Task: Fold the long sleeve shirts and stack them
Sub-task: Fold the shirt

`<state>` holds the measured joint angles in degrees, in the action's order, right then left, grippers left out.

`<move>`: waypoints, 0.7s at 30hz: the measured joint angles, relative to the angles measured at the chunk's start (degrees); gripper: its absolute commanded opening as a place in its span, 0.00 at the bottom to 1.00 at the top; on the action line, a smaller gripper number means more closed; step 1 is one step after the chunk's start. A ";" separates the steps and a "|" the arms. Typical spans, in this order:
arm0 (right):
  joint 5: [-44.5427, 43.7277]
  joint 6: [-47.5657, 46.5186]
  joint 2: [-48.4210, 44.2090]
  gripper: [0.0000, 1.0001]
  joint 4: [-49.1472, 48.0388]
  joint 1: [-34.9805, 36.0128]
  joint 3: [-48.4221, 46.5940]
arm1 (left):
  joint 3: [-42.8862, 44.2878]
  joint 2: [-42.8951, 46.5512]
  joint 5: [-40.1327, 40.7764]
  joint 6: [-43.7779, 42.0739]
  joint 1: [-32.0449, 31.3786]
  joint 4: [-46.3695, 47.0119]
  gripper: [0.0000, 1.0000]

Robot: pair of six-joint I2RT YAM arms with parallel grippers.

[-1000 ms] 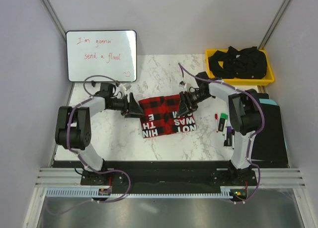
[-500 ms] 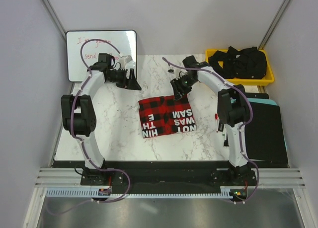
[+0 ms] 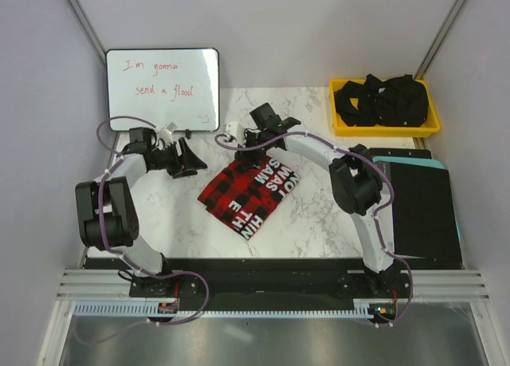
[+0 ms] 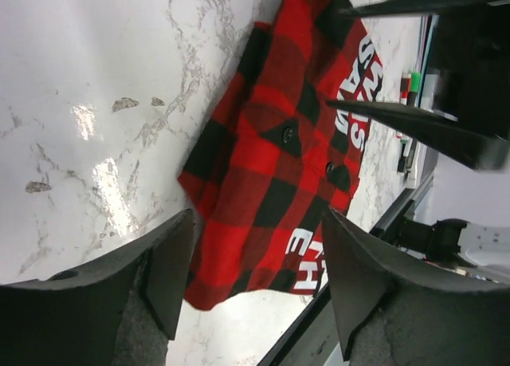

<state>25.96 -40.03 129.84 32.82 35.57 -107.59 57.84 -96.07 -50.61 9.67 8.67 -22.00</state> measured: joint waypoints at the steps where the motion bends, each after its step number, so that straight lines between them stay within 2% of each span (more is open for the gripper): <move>1: 0.63 -0.22 -2.19 0.74 -1.07 0.61 1.66 | -1.51 1.64 0.48 1.05 0.04 1.36 0.63; 6: 0.55 4.90 -16.06 0.65 -3.52 -0.09 6.93 | -4.37 3.30 2.69 3.61 -5.42 4.02 0.53; 9: 1.60 10.29 -24.41 0.57 -2.27 -2.75 9.70 | -6.49 2.51 4.11 5.68 -9.68 4.92 0.46; 11: 2.49 13.64 -27.39 0.56 -0.20 -4.72 11.58 | -8.37 1.77 4.42 8.24 -12.98 6.12 0.42; 18: 1.36 19.47 -27.65 0.48 5.79 -7.04 23.19 | -14.19 0.98 5.14 25.75 -27.76 20.33 0.39; 21: 1.14 20.11 -27.67 0.44 7.23 -6.95 26.40 | -14.38 1.44 4.20 30.73 -30.10 25.68 0.38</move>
<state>27.09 -19.92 102.17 40.05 28.62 -81.19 43.46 -94.63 -46.41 40.40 -21.43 3.68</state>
